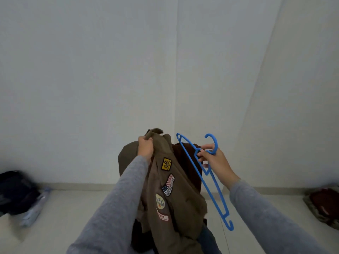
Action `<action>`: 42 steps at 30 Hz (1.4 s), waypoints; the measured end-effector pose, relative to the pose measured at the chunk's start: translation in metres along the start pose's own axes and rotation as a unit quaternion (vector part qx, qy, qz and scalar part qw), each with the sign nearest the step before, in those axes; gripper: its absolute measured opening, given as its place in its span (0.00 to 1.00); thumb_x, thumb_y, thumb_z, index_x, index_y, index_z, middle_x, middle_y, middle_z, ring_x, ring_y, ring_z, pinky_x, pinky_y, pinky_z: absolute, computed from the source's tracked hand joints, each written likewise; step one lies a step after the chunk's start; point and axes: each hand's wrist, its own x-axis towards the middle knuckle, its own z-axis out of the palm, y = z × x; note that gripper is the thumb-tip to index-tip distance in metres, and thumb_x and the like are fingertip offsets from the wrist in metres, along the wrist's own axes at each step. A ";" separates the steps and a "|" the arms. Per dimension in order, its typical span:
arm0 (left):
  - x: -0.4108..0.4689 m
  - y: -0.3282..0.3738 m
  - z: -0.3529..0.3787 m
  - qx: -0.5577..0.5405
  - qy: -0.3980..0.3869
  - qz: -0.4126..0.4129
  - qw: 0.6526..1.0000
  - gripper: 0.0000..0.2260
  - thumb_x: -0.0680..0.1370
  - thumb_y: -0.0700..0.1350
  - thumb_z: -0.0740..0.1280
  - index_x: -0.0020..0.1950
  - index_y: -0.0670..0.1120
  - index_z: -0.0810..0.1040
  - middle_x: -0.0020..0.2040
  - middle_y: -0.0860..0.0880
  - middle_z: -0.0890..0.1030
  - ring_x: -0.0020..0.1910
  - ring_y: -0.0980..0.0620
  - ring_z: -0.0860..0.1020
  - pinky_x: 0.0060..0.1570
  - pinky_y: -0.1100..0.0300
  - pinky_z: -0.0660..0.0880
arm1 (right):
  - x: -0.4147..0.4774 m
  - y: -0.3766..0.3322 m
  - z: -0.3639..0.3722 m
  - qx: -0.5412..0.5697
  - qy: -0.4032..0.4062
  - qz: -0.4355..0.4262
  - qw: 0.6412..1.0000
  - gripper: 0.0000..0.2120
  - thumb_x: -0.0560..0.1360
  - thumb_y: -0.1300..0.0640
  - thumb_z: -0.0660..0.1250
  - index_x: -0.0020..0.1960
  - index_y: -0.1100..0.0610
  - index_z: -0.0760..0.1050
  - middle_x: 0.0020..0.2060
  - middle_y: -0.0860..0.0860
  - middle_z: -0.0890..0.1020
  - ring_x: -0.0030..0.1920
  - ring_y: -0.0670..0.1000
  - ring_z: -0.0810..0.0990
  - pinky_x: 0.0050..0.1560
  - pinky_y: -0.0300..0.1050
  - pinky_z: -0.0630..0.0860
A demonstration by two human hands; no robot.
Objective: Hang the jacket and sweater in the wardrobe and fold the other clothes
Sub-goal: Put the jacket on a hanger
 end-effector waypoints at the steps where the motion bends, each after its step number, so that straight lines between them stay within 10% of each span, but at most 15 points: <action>1: -0.012 0.015 -0.008 -0.024 -0.015 0.004 1.000 0.06 0.81 0.40 0.55 0.57 0.42 0.67 0.56 0.40 0.75 0.55 0.43 0.76 0.58 0.47 0.74 | -0.006 -0.007 0.001 -0.002 -0.022 -0.005 1.000 0.06 0.80 0.61 0.60 0.55 0.59 0.73 0.43 0.57 0.79 0.40 0.49 0.79 0.40 0.41 0.78; 9: -0.125 0.111 -0.037 -0.064 -0.140 0.074 0.985 0.12 0.78 0.38 0.58 0.35 0.42 0.73 0.24 0.48 0.75 0.26 0.52 0.74 0.30 0.63 0.71 | -0.046 -0.054 0.006 -0.004 -0.032 -0.078 0.996 0.07 0.79 0.57 0.62 0.56 0.53 0.75 0.50 0.51 0.77 0.45 0.46 0.77 0.45 0.40 0.73; 20: -0.219 0.146 -0.069 -0.028 -0.208 0.099 0.973 0.08 0.71 0.42 0.58 0.36 0.42 0.75 0.26 0.48 0.73 0.24 0.53 0.71 0.27 0.66 0.68 | -0.113 -0.093 0.035 -0.038 -0.210 -0.148 0.966 0.28 0.71 0.57 0.73 0.67 0.49 0.67 0.54 0.53 0.72 0.48 0.47 0.73 0.48 0.32 0.71; 26: -0.241 0.157 -0.110 -0.036 -0.242 0.135 0.960 0.08 0.65 0.44 0.57 0.29 0.43 0.73 0.27 0.47 0.69 0.25 0.52 0.68 0.29 0.64 0.70 | -0.131 -0.097 0.070 -0.024 -0.356 -0.131 0.925 0.18 0.74 0.56 0.70 0.62 0.47 0.73 0.56 0.64 0.76 0.57 0.58 0.78 0.65 0.52 0.72; 31: -0.249 0.176 -0.133 -0.022 -0.262 0.158 0.952 0.10 0.65 0.43 0.55 0.24 0.46 0.72 0.24 0.50 0.68 0.23 0.54 0.67 0.27 0.66 0.67 | -0.149 -0.108 0.097 -0.008 -0.424 -0.120 0.898 0.17 0.76 0.57 0.66 0.64 0.52 0.72 0.57 0.59 0.79 0.55 0.52 0.80 0.57 0.42 0.75; 37: -0.236 0.207 -0.142 0.007 -0.245 0.211 0.946 0.08 0.63 0.43 0.57 0.27 0.44 0.74 0.27 0.48 0.72 0.26 0.52 0.70 0.30 0.65 0.69 | -0.153 -0.136 0.107 -0.007 -0.363 -0.160 0.918 0.07 0.79 0.59 0.61 0.53 0.57 0.77 0.41 0.50 0.82 0.41 0.43 0.81 0.44 0.33 0.75; 42: -0.201 0.210 -0.153 0.273 -0.045 0.358 0.892 0.09 0.67 0.49 0.59 0.30 0.45 0.69 0.31 0.49 0.69 0.32 0.52 0.67 0.40 0.58 0.66 | -0.125 -0.158 0.104 -0.019 -0.175 -0.185 0.967 0.11 0.79 0.59 0.62 0.38 0.59 0.71 0.35 0.52 0.76 0.38 0.48 0.75 0.44 0.41 0.69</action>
